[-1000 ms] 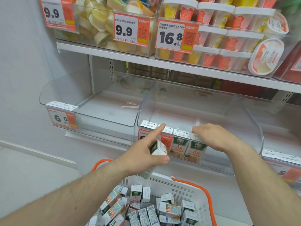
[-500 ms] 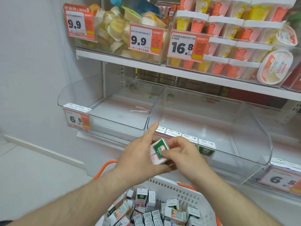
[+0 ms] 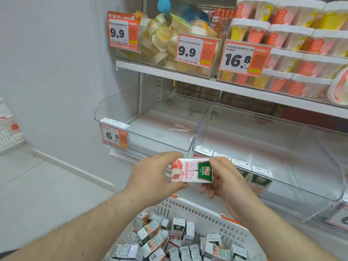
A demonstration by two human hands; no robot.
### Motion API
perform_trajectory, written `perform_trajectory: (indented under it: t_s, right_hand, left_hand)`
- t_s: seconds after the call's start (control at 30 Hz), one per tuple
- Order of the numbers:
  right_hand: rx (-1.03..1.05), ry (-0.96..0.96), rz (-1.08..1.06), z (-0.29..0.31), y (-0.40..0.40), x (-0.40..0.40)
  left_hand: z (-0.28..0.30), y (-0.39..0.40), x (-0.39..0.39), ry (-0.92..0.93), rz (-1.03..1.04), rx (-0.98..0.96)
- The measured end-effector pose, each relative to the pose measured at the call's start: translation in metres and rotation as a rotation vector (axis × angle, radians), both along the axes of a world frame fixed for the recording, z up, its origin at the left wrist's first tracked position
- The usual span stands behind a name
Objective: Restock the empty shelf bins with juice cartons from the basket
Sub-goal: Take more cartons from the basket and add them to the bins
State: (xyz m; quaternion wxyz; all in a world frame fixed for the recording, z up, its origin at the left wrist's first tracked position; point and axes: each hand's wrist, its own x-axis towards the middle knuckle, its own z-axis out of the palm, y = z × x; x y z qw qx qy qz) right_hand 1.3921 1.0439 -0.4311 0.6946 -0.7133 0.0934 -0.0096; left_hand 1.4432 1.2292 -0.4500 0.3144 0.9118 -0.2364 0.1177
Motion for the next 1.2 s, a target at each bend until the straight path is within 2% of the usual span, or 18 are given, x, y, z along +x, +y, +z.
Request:
perform_trajectory:
  t_s: [0.1, 0.2, 0.27, 0.33, 0.4, 0.47, 0.53, 0.63, 0.73, 0.83, 0.97, 1.07, 1.2]
  right_hand:
    - [-0.023, 0.02, 0.036, 0.005, 0.023, 0.012]
    - [-0.139, -0.035, 0.021, 0.023, 0.048, 0.035]
    - [-0.259, -0.202, -0.036, 0.041, 0.066, 0.059]
    - [-0.424, -0.383, -0.098, 0.058, 0.082, 0.087]
    - [-0.583, -0.434, -0.102, 0.07, 0.099, 0.115]
    - [-0.706, -0.361, -0.065, 0.067, 0.111, 0.147]
    - [-0.797, -0.244, -0.051, 0.052, 0.118, 0.176]
    - [-0.868, -0.096, -0.025, 0.023, 0.125, 0.209]
    - [-0.832, 0.021, 0.072, 0.01, 0.133, 0.224]
    - [-0.654, 0.181, 0.27, 0.007, 0.137, 0.227]
    - [-0.483, 0.342, 0.412, 0.004, 0.13, 0.23]
    - [-0.222, 0.444, 0.424, -0.003, 0.125, 0.238]
    - [-0.171, 0.443, 0.414, -0.008, 0.124, 0.241]
  left_hand:
    - [-0.006, 0.014, 0.006, 0.016, 0.001, -0.081]
    - [-0.005, 0.029, 0.018, 0.042, 0.067, -0.199]
    - [-0.002, 0.037, 0.031, 0.029, 0.146, -0.354]
    - [0.002, 0.043, 0.05, 0.084, 0.315, -0.532]
    - [0.004, 0.047, 0.067, 0.288, 0.551, -0.784]
    - [0.002, 0.054, 0.08, 0.591, 0.685, -1.095]
    - [0.004, 0.058, 0.086, 0.858, 0.705, -1.358]
    - [0.006, 0.057, 0.096, 1.035, 0.626, -1.5]
    - [0.009, 0.057, 0.103, 1.136, 0.558, -1.596]
    - [0.005, 0.054, 0.112, 1.102, 0.527, -1.654]
    - [0.001, 0.046, 0.116, 1.092, 0.506, -1.683]
    - [-0.001, 0.044, 0.117, 1.095, 0.471, -1.699]
    - [0.002, 0.045, 0.111, 1.083, 0.491, -1.712]
